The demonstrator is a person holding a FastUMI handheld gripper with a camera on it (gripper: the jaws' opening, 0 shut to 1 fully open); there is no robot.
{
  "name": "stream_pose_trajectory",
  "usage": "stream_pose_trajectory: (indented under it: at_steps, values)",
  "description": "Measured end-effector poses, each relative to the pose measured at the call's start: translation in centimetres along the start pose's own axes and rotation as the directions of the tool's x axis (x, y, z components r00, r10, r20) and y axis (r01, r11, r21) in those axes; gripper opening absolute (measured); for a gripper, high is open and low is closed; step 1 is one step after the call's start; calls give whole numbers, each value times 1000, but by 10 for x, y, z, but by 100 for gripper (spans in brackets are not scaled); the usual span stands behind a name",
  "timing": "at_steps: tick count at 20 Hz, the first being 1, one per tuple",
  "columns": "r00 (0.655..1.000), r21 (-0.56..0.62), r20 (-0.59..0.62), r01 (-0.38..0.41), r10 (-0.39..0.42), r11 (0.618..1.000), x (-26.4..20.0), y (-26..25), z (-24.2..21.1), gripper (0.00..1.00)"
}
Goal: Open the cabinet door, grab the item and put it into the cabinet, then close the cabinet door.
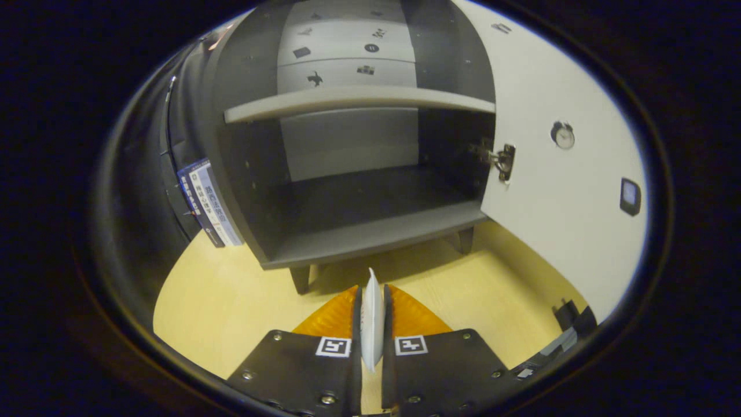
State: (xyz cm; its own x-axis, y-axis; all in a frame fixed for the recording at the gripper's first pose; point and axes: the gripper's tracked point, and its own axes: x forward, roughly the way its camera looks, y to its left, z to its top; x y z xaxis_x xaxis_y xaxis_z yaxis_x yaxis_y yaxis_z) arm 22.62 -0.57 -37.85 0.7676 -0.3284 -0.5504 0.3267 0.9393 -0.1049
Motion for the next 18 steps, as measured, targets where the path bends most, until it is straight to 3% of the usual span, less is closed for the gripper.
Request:
stream_pose_trajectory:
  at_steps: [9, 18]
  values:
    - [979, -77, 191, -56, 70, 995, -22, 31, 119, 13]
    - [953, -104, 277, -101, 126, 990, -19, 59, 185, 14]
